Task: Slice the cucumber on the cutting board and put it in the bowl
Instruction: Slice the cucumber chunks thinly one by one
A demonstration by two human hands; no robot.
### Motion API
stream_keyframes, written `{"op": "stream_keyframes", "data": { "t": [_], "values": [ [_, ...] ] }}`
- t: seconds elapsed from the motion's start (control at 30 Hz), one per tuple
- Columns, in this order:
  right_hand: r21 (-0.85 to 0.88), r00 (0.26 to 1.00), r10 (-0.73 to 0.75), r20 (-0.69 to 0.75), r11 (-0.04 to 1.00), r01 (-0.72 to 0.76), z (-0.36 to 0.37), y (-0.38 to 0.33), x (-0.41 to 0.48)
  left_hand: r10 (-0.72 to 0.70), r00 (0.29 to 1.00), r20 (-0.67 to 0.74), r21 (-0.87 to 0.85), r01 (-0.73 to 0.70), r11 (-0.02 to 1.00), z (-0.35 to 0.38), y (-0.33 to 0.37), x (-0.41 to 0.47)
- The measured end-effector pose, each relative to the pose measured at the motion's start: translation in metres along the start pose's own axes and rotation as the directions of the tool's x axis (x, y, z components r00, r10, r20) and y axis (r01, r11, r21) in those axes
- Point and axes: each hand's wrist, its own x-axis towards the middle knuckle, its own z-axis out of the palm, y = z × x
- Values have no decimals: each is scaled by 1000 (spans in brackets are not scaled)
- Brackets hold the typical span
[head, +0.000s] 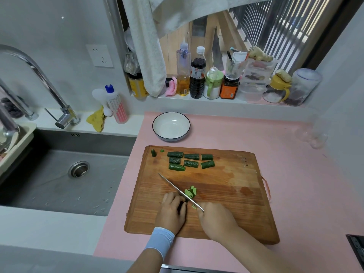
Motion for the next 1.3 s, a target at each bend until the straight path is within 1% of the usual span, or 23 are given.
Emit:
{"op": "stream_keyframes", "data": {
  "t": [0.13,0.33,0.53,0.7,0.83,1.07,1.2,1.3],
  "values": [
    [-7,1000,-13,-3,1000,13,-3,0,-2,17,1000,-7,14,-17,1000,0,-1,-1],
    [-32,996,-60,-59,998,58,-4,6,-15,30,999,-24,23,-30,999,0,-2,-1],
    [5,997,-63,-41,998,63,-6,8,-17,12,1000,-26,12,-12,1000,1,-5,-1],
    [1,999,-43,-19,999,43,-7,3,-14,13,999,-41,-6,-13,1000,0,-3,-1],
    [0,1000,-23,15,1000,23,-3,-2,-8,16,999,-52,15,-15,1000,1,-3,-1],
    [19,999,20,30,1000,-20,-1,0,-3,8,1000,-17,30,-8,1000,-1,-1,-5],
    [11,1000,-1,22,1000,0,-4,0,-4,3,1000,-30,20,-2,1000,-1,-1,-4],
    [4,999,-32,-14,999,32,-5,4,-10,3,999,-41,10,-2,1000,-2,-1,-4]
  ]
}}
